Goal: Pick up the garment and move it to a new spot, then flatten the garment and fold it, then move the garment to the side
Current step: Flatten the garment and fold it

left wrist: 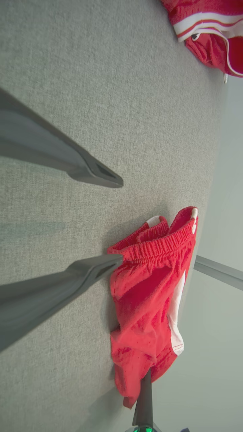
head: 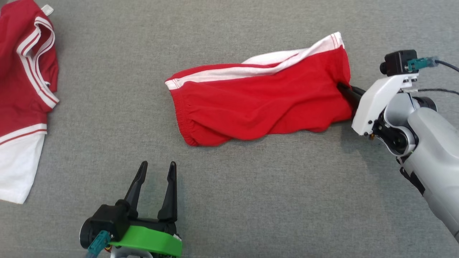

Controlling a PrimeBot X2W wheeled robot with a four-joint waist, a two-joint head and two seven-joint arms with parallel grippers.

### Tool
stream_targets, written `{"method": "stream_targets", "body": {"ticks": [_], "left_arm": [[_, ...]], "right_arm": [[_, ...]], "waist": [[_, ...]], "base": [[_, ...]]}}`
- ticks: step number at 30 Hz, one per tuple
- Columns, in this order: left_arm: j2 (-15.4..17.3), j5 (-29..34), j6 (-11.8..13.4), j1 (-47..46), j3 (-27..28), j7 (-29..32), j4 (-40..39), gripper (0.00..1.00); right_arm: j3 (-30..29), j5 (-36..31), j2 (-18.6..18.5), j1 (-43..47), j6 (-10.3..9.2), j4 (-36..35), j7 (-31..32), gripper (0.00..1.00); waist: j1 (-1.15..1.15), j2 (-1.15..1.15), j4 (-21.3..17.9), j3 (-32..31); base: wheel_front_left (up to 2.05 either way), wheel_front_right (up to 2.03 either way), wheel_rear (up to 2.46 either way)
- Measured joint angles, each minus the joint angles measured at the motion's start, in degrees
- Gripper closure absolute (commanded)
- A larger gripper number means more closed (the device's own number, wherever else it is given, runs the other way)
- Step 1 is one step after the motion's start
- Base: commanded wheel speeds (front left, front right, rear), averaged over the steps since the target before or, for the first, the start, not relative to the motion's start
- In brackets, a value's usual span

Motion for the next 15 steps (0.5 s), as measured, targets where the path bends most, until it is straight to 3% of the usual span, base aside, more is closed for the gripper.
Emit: {"method": "stream_targets", "body": {"ticks": [7, 15], "left_arm": [[0.5, 1.5, -1.9, 4.5, 0.7, 0.0, -1.3, 0.00], [-1.2, 3.8, -4.8, 7.3, 2.1, 0.0, -0.7, 0.00]], "right_arm": [[-3.4, 4.5, -3.0, 8.0, 0.01, 0.3, -2.4, 1.00], [-11.6, 5.6, -6.8, 11.8, 0.00, 11.6, -9.5, 1.00]], "waist": [[0.00, 0.00, -4.6, -5.0], [0.00, 0.00, -8.3, -10.1]], "base": [[0.00, 0.00, 0.00], [0.00, 0.00, 0.00]]}}
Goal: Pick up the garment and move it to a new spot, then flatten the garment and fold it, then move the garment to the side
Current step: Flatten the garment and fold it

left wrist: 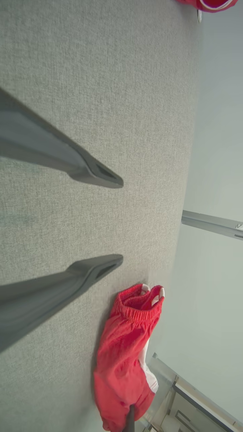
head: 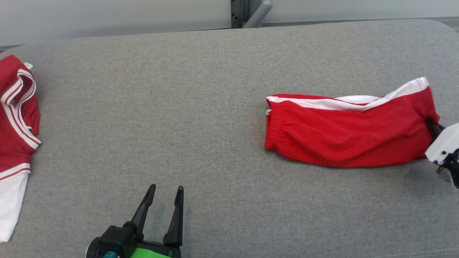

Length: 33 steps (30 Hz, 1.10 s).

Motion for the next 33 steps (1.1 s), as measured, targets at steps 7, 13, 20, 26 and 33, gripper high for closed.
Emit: {"method": "stream_targets", "body": {"ticks": [7, 13, 20, 26, 33], "left_arm": [[-2.1, 0.5, -1.3, 0.8, 0.7, 0.0, 1.7, 0.00], [-3.1, 1.0, -2.0, 1.4, 1.5, 0.0, 2.3, 0.00], [-3.9, 2.0, -2.6, 1.0, 2.5, 0.0, 3.2, 0.00], [-4.1, 2.0, -3.0, 0.9, 2.2, 0.0, 4.3, 0.00], [-4.2, 2.0, -3.2, 0.9, 2.4, 0.0, 4.9, 0.00]], "right_arm": [[-0.5, -1.6, -0.7, -0.4, -0.04, -4.1, -4.0, 1.00], [4.1, -3.0, 3.4, 1.9, -0.04, -19.1, -1.9, 1.00], [6.1, -9.1, 12.8, 5.7, -0.04, -24.0, 0.5, 1.00], [3.8, -14.0, 20.1, 5.7, -0.04, -19.8, -0.6, 1.00], [2.8, -18.7, 23.1, 5.6, -0.05, -16.5, -1.3, 0.00]], "waist": [[0.00, 0.00, 0.8, -1.2], [0.00, 0.00, 1.5, -1.7], [0.00, 0.00, 2.4, -1.4], [0.00, 0.00, 3.4, -1.9], [0.00, 0.00, 4.1, -2.7]], "base": [[0.00, 0.00, 0.00], [0.00, 0.00, 0.00], [0.00, 0.00, 0.00], [0.00, 0.00, 0.00], [0.00, 0.00, 0.00]]}}
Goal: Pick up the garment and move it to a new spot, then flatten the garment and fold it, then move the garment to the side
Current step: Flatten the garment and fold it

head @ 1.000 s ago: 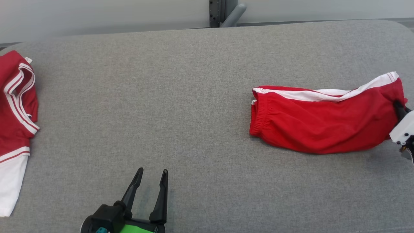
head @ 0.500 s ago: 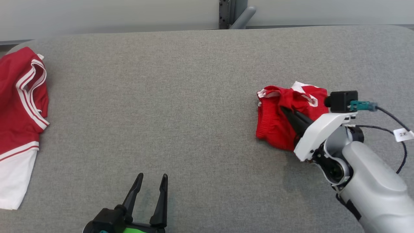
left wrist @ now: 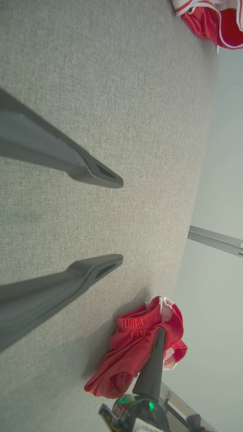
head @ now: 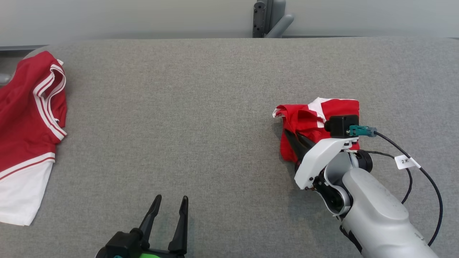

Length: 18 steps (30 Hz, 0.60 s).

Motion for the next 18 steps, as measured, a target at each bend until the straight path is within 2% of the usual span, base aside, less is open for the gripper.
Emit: {"method": "stream_targets", "body": {"ticks": [5, 11, 14, 18], "left_arm": [[0.0, 0.0, -0.1, 0.5, 0.5, 0.0, 0.2, 0.00], [-0.1, -0.4, 0.4, 1.8, 0.9, 0.0, -0.3, 0.00], [-0.1, -0.5, 0.7, 2.5, 1.1, 0.0, -0.7, 0.00], [-0.1, -0.5, 0.8, 3.2, 1.7, 0.0, -1.4, 0.00]], "right_arm": [[-0.1, -2.1, -0.3, 2.1, 0.00, -2.4, -2.5, 0.00], [-2.6, -3.4, -3.1, 7.8, 0.01, -10.3, -4.5, 0.00], [-5.4, -5.7, -5.2, 11.4, 0.00, -14.4, -6.1, 0.00], [-11.4, -8.7, -5.4, 16.1, 0.01, -18.0, -8.3, 0.00]], "waist": [[0.00, 0.00, 0.0, -0.9], [0.00, 0.00, -1.1, -2.0], [0.00, 0.00, -2.0, -2.3], [0.00, 0.00, -3.3, -2.6]], "base": [[0.00, 0.00, 0.00], [0.00, 0.00, 0.00], [0.00, 0.00, 0.00], [0.00, 0.00, 0.00]]}}
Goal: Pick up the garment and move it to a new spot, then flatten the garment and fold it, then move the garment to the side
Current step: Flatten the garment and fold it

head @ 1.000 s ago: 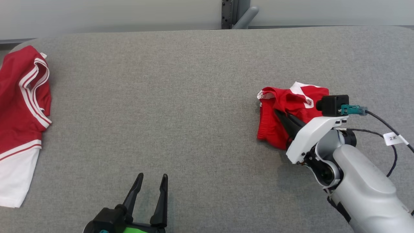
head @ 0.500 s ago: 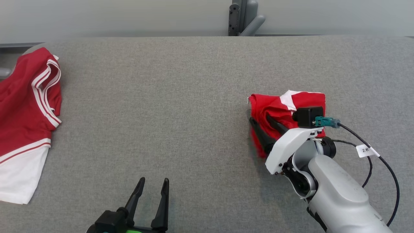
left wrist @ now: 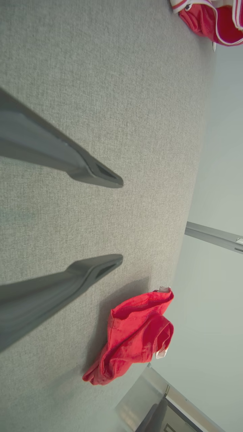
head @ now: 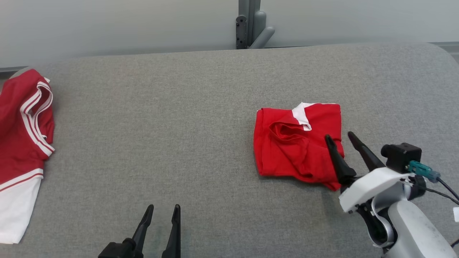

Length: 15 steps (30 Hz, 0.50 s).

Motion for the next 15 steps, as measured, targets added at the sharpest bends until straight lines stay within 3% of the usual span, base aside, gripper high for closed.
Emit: {"method": "stream_targets", "body": {"ticks": [3, 4, 5, 7, 15], "left_arm": [[0.0, 0.0, 0.0, 0.3, 0.1, 0.0, 0.1, 0.00], [0.0, 0.0, 0.0, 0.4, 0.1, 0.0, 0.1, 0.00], [0.0, 0.1, 0.0, 0.5, 0.2, 0.0, 0.1, 0.00], [0.0, 0.1, 0.0, 0.7, 0.4, 0.0, 0.1, 0.00], [0.0, 0.0, 0.0, 0.8, 0.6, 0.0, 0.1, 0.00]], "right_arm": [[-4.3, -4.2, 0.2, 3.3, 0.00, -0.8, -2.1, 0.04], [-5.3, -6.0, 0.3, 4.2, 0.00, -0.8, -2.8, 0.20], [-6.5, -8.1, 0.4, 5.1, 0.00, -0.8, -3.7, 0.52], [-9.2, -10.8, 1.3, 6.8, 0.00, -0.2, -4.9, 1.00], [-13.7, -14.8, 3.6, 10.4, 0.00, 2.7, -7.8, 1.00]], "waist": [[0.00, 0.00, -0.7, -0.4], [0.00, 0.00, -0.8, -0.6], [0.00, 0.00, -0.9, -0.8], [0.00, 0.00, -1.1, -1.3], [0.00, 0.00, 0.1, -1.9]], "base": [[0.00, 0.00, 0.00], [0.00, 0.00, 0.00], [0.00, 0.00, 0.00], [0.00, 0.00, 0.00], [0.00, 0.00, 0.00]]}}
